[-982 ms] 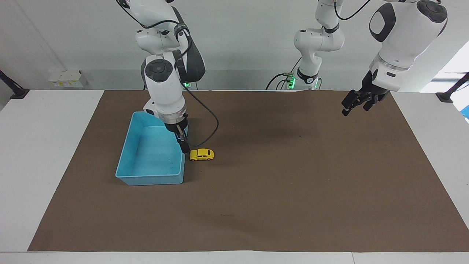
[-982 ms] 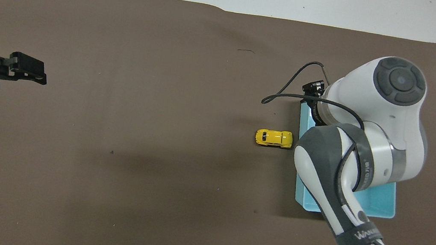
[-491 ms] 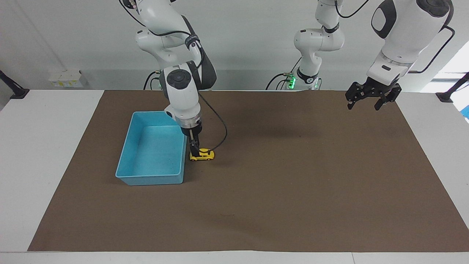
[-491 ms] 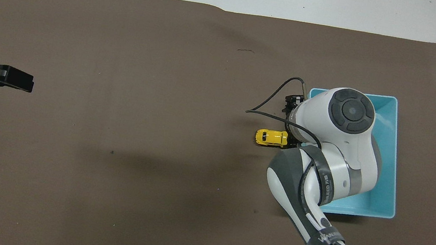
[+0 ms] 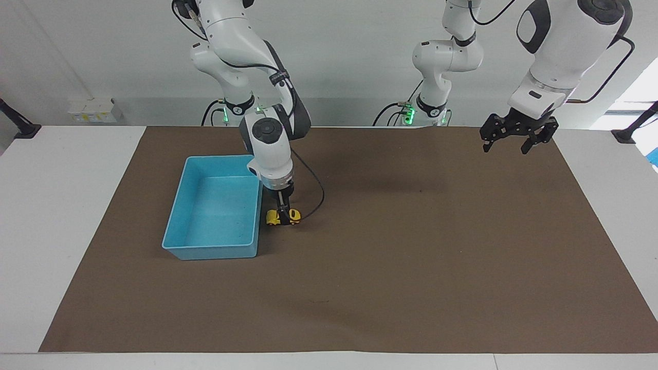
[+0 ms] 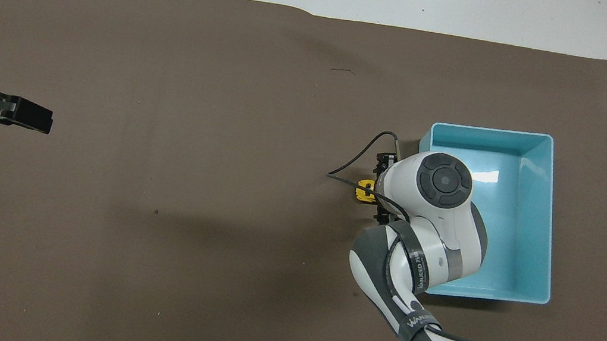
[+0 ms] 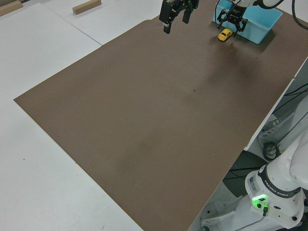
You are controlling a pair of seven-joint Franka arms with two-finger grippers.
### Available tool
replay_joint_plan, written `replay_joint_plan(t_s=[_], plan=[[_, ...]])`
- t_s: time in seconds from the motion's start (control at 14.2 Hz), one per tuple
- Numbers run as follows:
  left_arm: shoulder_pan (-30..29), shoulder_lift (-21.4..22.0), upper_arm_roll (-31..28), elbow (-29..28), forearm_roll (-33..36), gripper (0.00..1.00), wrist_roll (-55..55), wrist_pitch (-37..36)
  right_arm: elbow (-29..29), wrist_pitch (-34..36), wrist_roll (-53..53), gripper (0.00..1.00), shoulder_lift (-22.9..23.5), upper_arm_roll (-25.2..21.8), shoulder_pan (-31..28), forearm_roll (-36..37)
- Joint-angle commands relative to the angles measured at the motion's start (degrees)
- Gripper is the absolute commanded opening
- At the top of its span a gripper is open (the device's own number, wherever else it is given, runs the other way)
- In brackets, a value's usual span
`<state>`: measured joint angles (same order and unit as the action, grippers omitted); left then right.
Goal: Wind up and store yellow beetle car
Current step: 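Lower the right gripper onto the yellow car beside the bin, then grasp the yellow car with the right gripper and lift it over the bin rim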
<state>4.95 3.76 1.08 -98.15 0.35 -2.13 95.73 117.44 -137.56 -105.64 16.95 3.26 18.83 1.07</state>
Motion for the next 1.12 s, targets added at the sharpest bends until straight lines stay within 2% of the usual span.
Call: replay_joint_plan(t_s=[0.0, 0.07, 0.14, 0.21, 0.35, 0.7, 0.84, 1.05], plan=[[-0.03, 3.79, -0.03, 1.38, 0.71, 1.00, -0.86, -3.09, 3.93, -4.98, -1.76, 1.00, -0.77, 0.16, -0.28, 0.77], [-0.03, 3.97, -0.12, 1.38, 0.71, 1.00, -0.95, -4.40, 4.11, -5.26, -2.03, 1.00, -0.78, 0.08, -0.37, 0.77], [-0.29, 4.06, -0.12, 1.38, 0.71, 1.00, -0.77, -5.63, 4.20, -5.09, -2.03, 0.91, -0.78, -0.01, -0.28, 0.77], [-0.47, 4.15, -0.12, 1.38, 0.71, 1.00, -0.69, -6.52, 4.12, -5.00, -2.38, 0.73, -0.78, -0.01, -0.28, 1.30], [-0.56, 4.41, -0.29, 1.21, 0.71, 1.00, -0.60, -7.40, 3.77, -3.86, -2.73, 0.02, -0.78, 0.07, -0.28, 3.49], [-0.38, 4.41, -0.20, 1.20, 0.62, 1.00, -0.60, -7.58, -0.88, 3.77, -5.02, 0.00, -1.30, 0.08, 1.21, 4.20], [-0.47, 4.33, -0.29, 1.38, 0.62, 1.00, -0.51, -7.23, -3.26, 7.82, -5.19, 0.00, -2.35, 0.34, 1.21, 4.20], [-0.73, 4.33, -0.20, 1.38, 0.18, 1.00, -0.60, -6.88, -3.79, 9.85, -5.02, 0.00, -4.90, 0.43, 1.21, 4.29]])
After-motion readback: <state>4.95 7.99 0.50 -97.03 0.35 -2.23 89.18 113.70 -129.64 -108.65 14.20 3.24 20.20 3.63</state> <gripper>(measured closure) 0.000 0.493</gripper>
